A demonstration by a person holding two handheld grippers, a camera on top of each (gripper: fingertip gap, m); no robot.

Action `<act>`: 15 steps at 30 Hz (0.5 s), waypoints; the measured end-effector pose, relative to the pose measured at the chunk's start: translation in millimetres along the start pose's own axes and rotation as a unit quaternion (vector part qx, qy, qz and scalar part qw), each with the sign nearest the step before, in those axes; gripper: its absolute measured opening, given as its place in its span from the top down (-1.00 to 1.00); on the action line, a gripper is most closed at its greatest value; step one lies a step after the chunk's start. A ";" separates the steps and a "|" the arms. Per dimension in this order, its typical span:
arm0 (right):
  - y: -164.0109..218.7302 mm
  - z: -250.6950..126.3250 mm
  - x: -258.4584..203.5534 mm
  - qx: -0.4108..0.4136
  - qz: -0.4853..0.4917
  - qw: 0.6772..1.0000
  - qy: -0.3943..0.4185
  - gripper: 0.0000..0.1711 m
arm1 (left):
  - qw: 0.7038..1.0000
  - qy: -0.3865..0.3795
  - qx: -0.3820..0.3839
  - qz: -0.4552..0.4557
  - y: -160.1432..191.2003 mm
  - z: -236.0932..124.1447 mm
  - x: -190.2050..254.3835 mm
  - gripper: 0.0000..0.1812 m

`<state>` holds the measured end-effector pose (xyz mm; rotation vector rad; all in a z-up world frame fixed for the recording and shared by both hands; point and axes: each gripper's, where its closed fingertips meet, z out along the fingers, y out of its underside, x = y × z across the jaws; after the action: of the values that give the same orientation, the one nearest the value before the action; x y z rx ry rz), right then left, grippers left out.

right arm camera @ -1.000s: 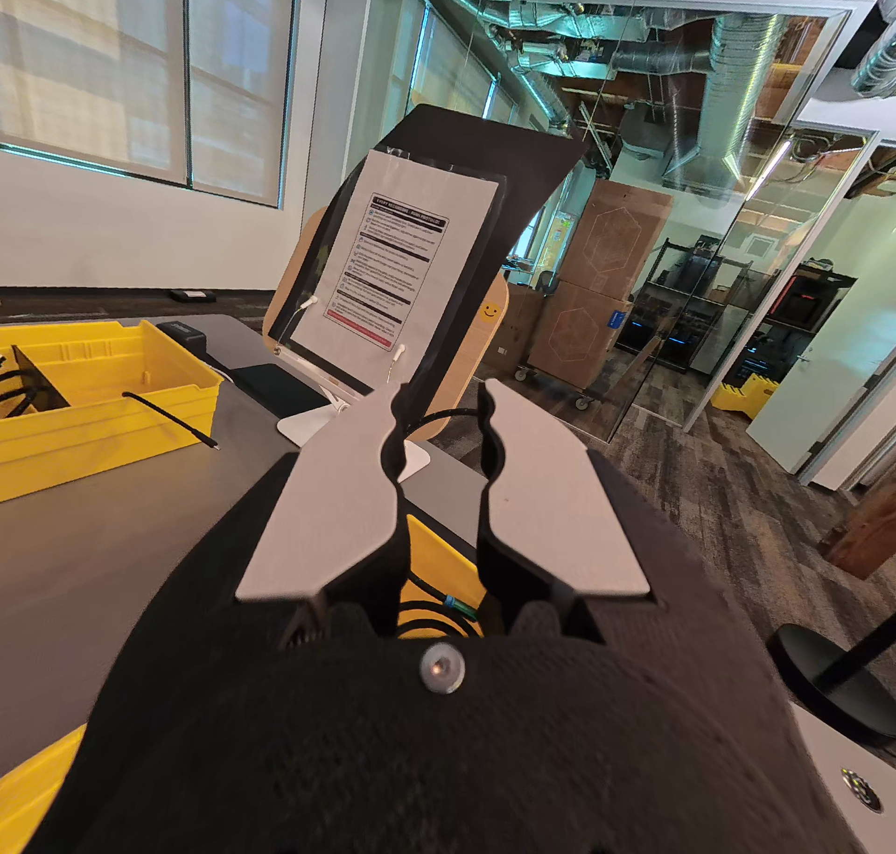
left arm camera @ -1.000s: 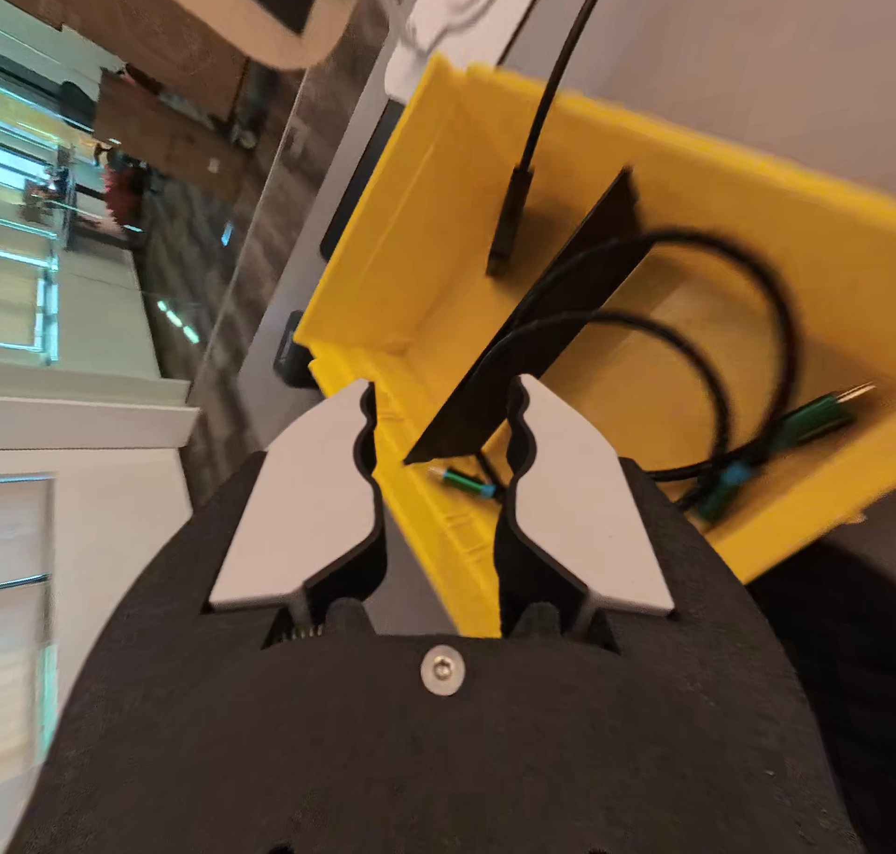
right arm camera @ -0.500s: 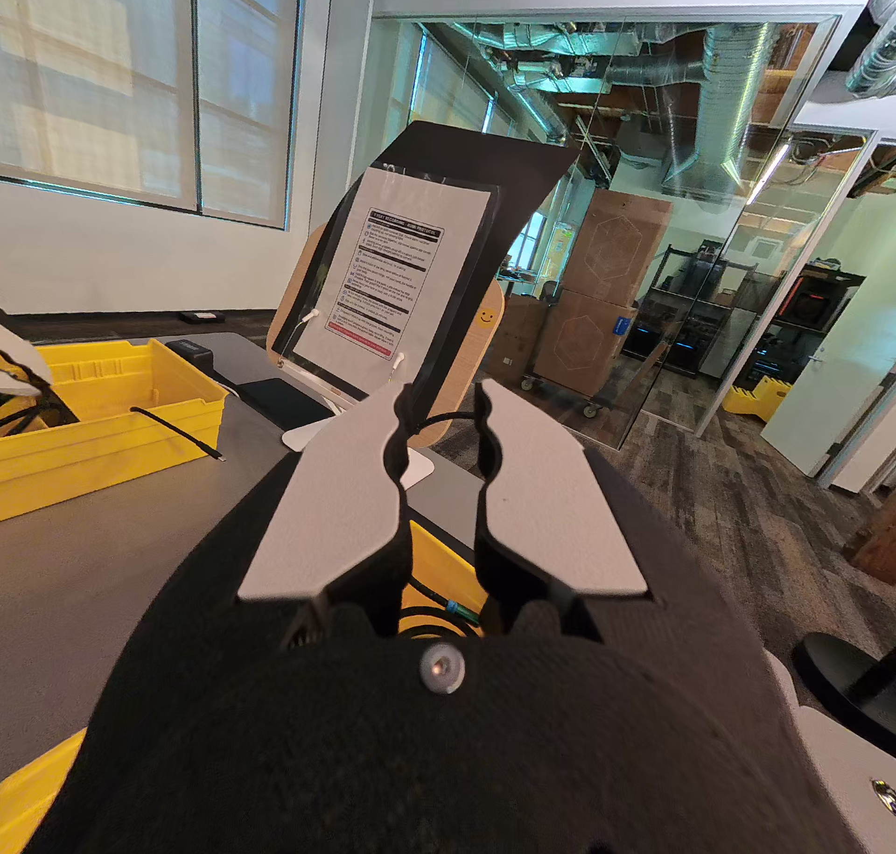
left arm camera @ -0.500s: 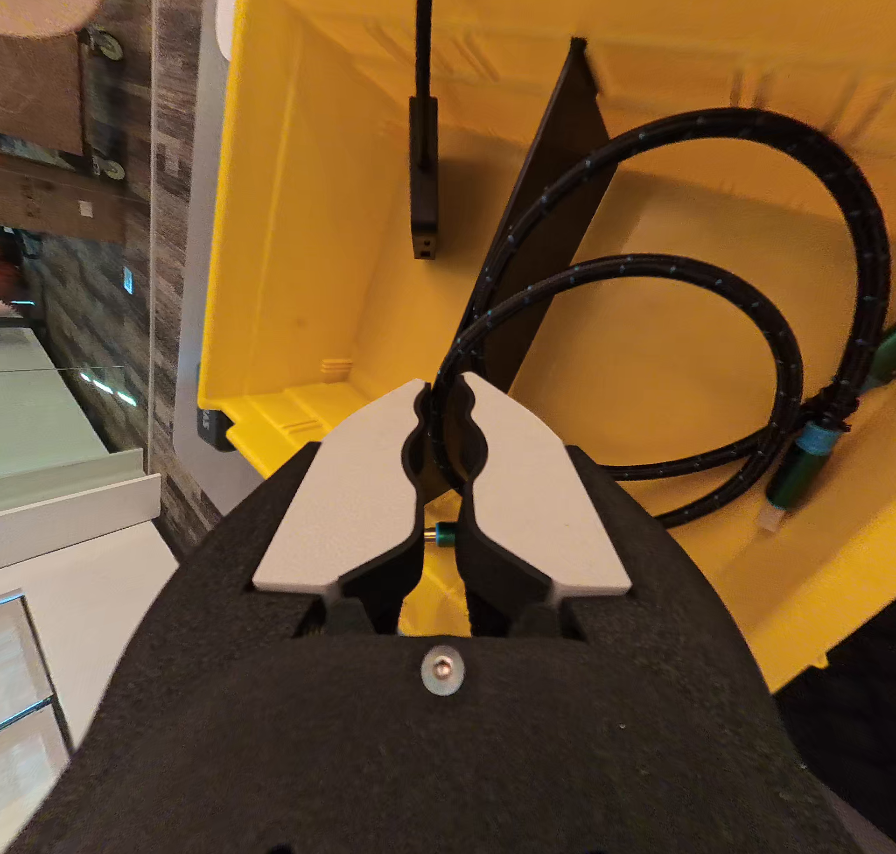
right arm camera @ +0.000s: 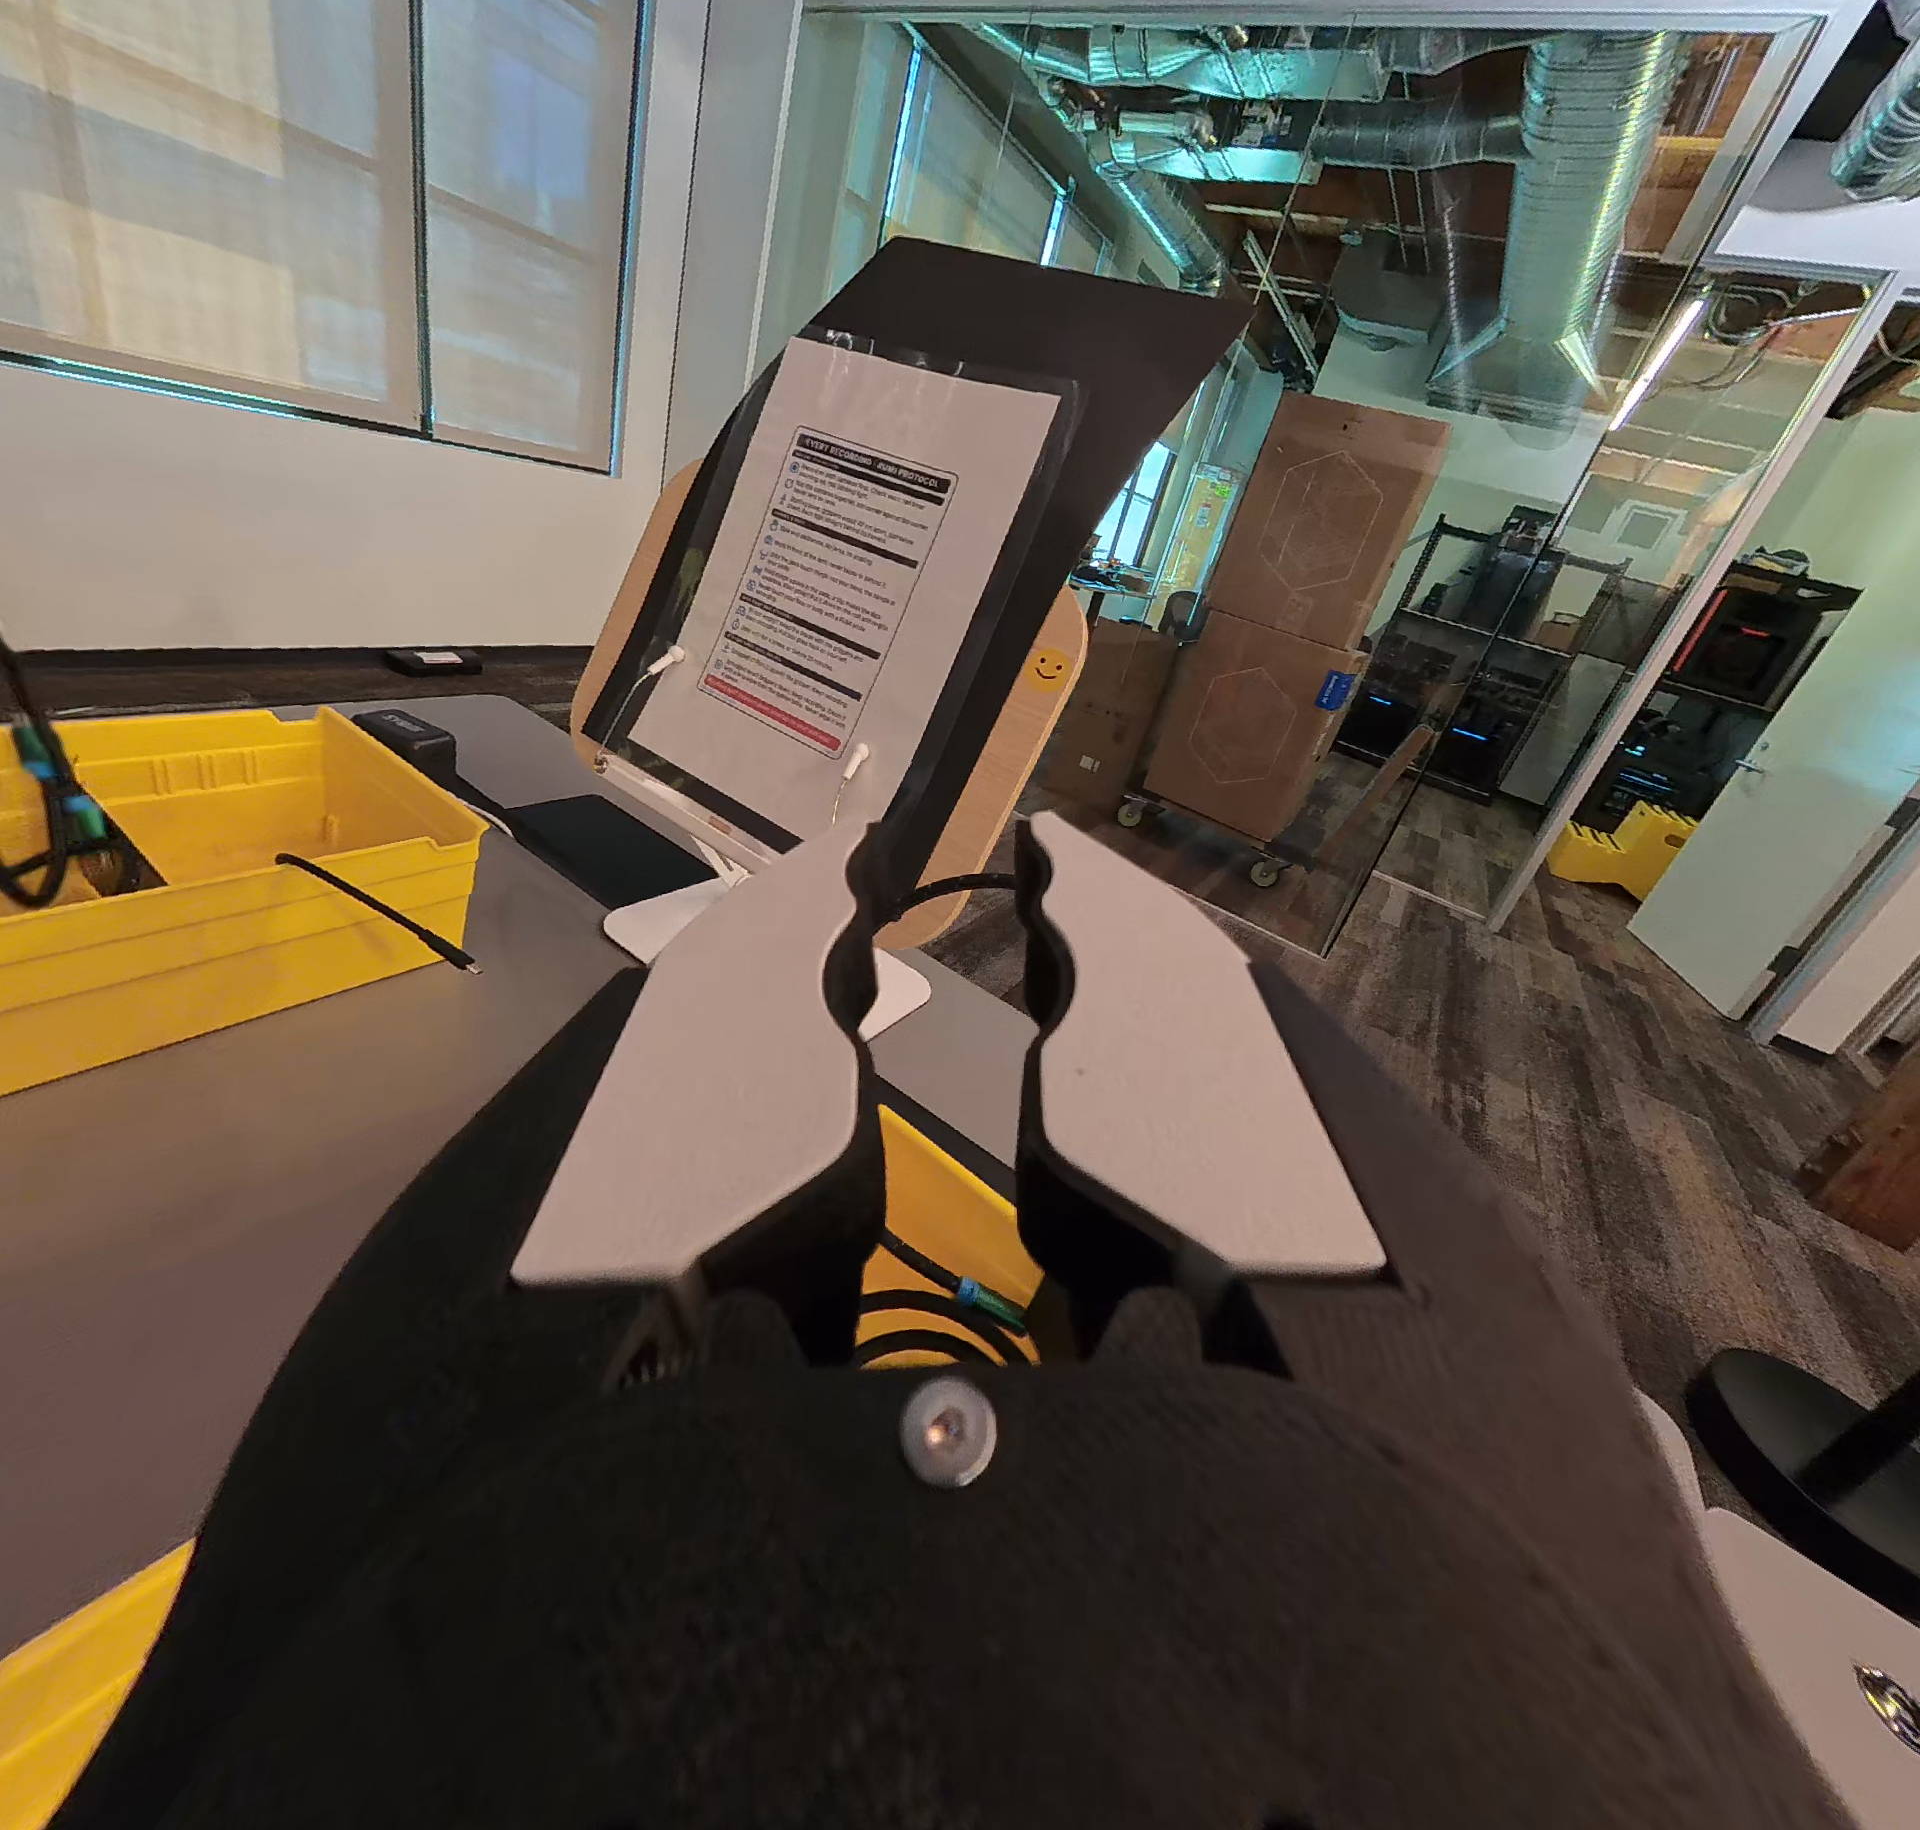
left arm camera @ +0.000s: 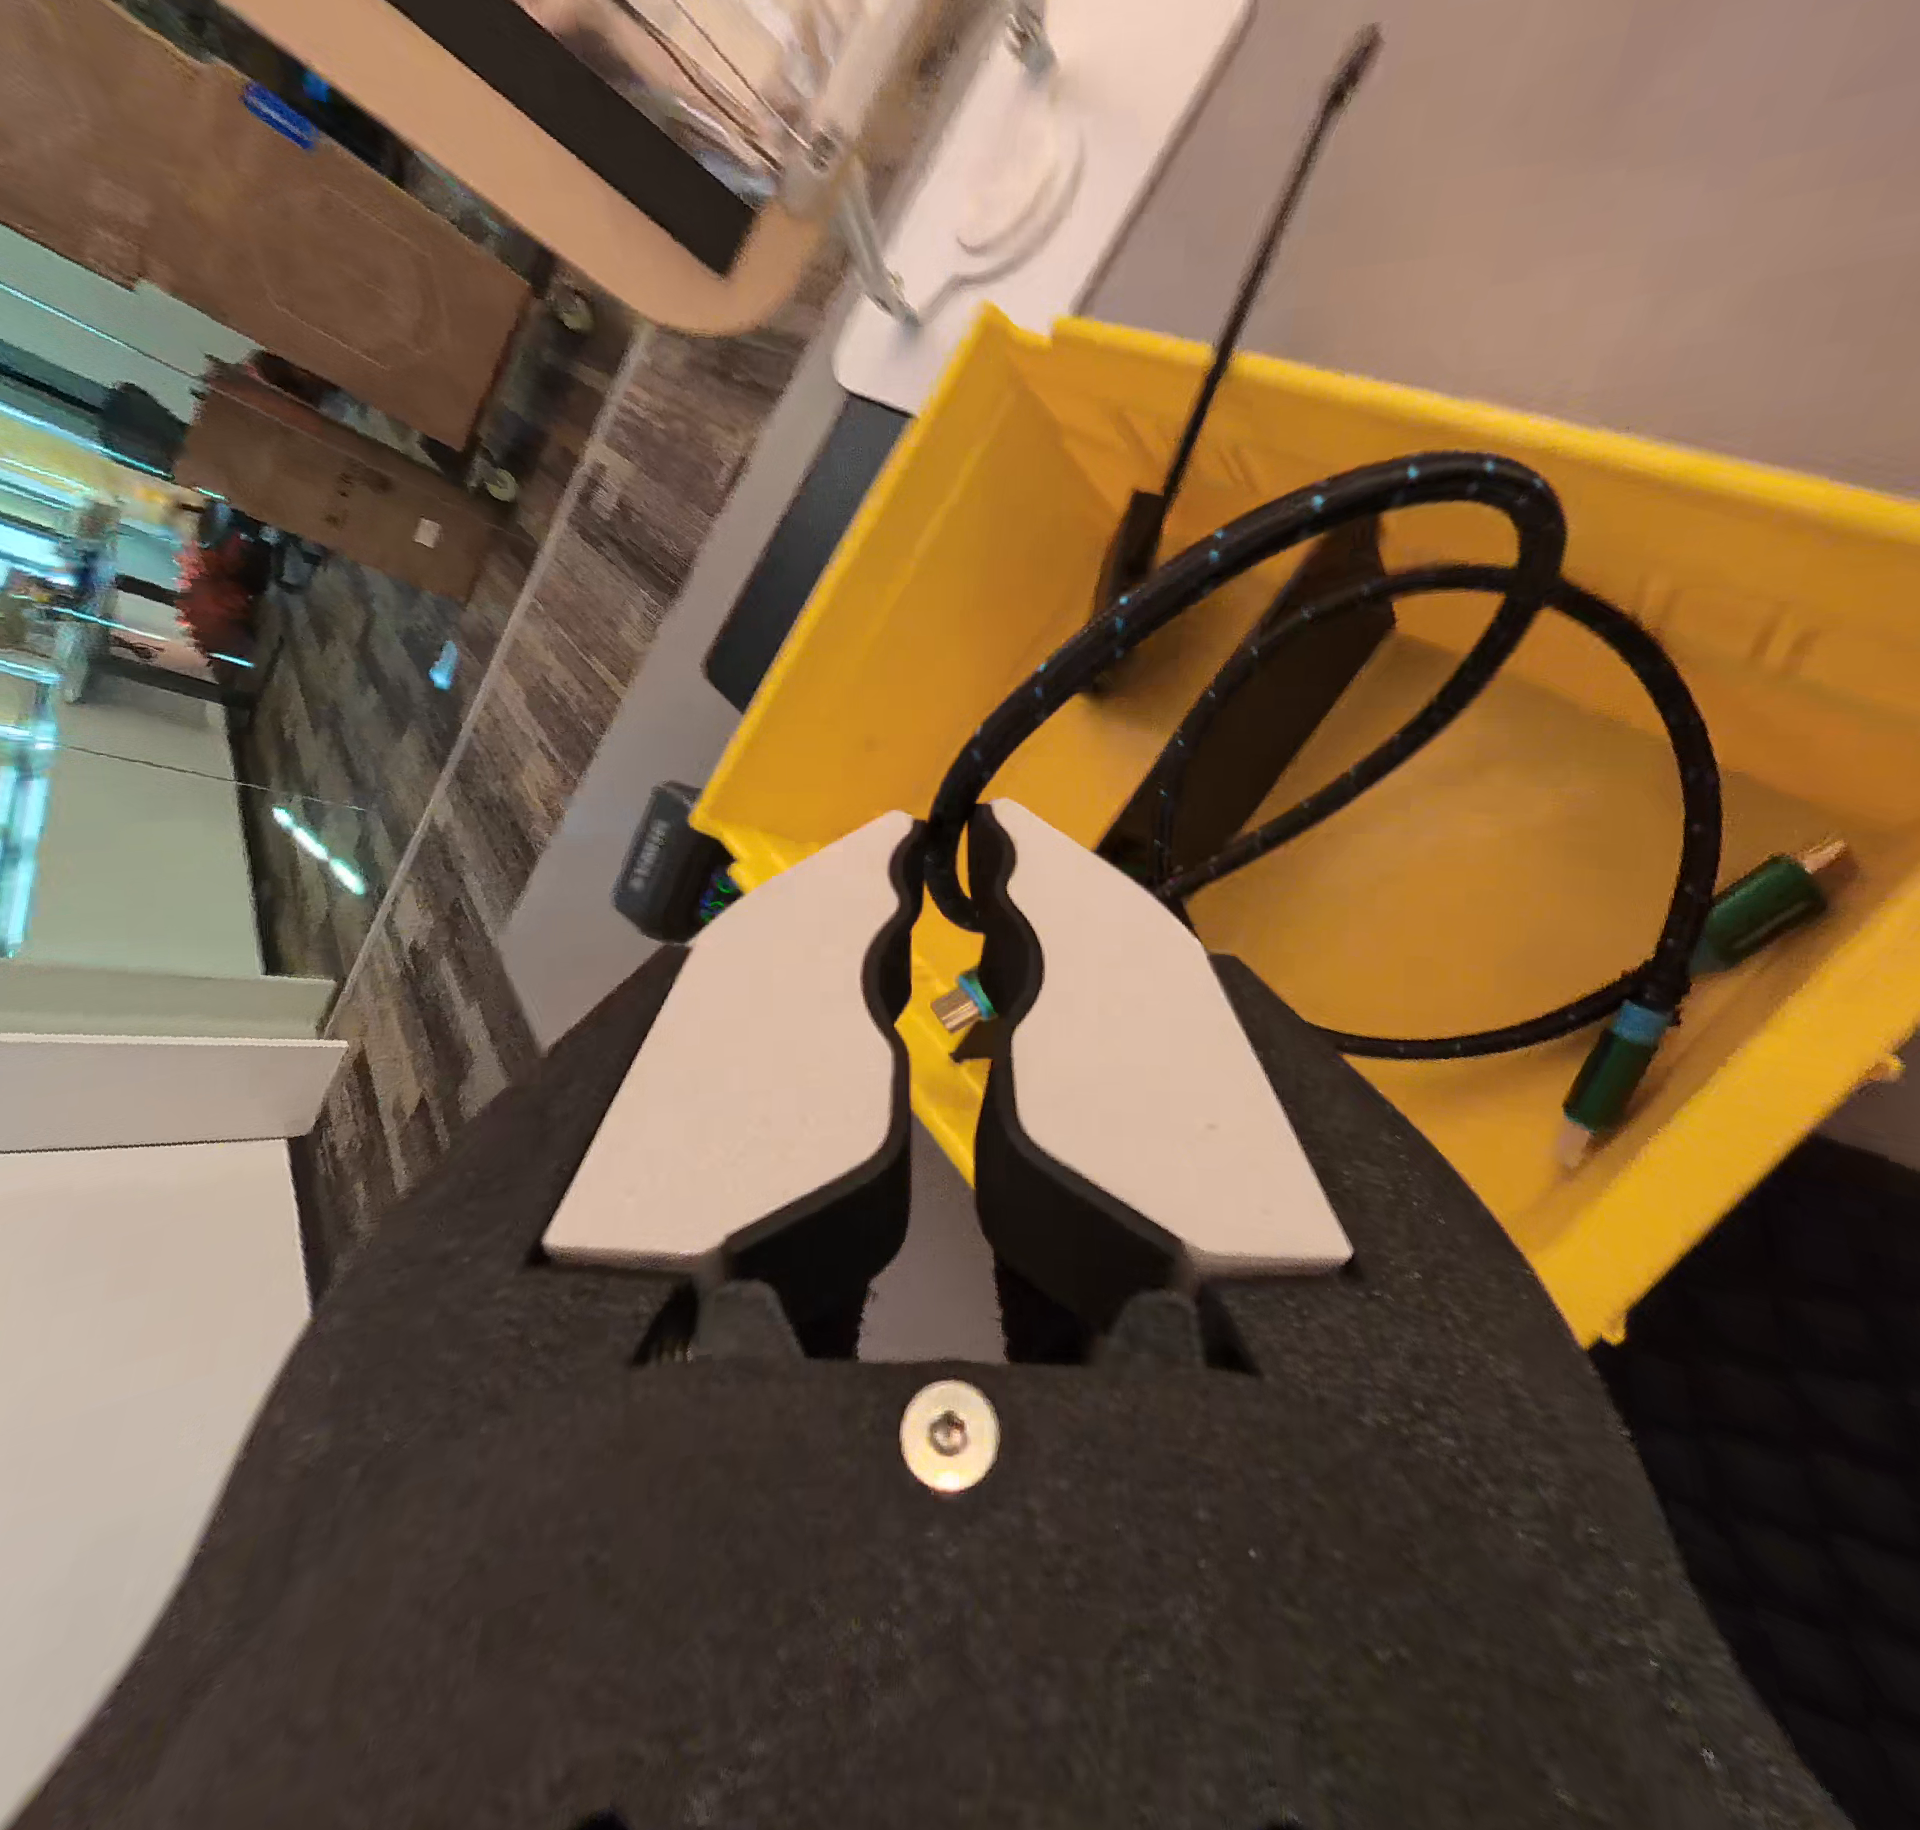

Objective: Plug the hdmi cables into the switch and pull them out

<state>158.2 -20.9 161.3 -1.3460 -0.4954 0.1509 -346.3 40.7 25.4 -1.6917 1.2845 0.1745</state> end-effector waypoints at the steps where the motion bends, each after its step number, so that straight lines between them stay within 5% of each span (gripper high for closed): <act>1: 0.3 0.8 -0.6 -0.001 -0.002 1.000 0.001 0.71 | 1.000 -0.014 0.023 -0.007 -9.4 -7.2 -4.8 0.92; 8: 0.8 8.2 -11.1 -0.011 -0.016 1.000 -0.007 0.71 | 0.986 0.039 0.163 -0.017 -112.9 -49.8 34.3 0.93; 15: 6.0 14.1 -21.0 -0.034 -0.044 0.998 -0.010 0.71 | 0.972 0.158 0.169 0.031 -169.6 -18.3 137.3 0.94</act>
<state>134.6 -15.0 152.1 -1.3878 -0.5805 0.0752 -158.3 -68.2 52.4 -1.4212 1.5059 -0.2761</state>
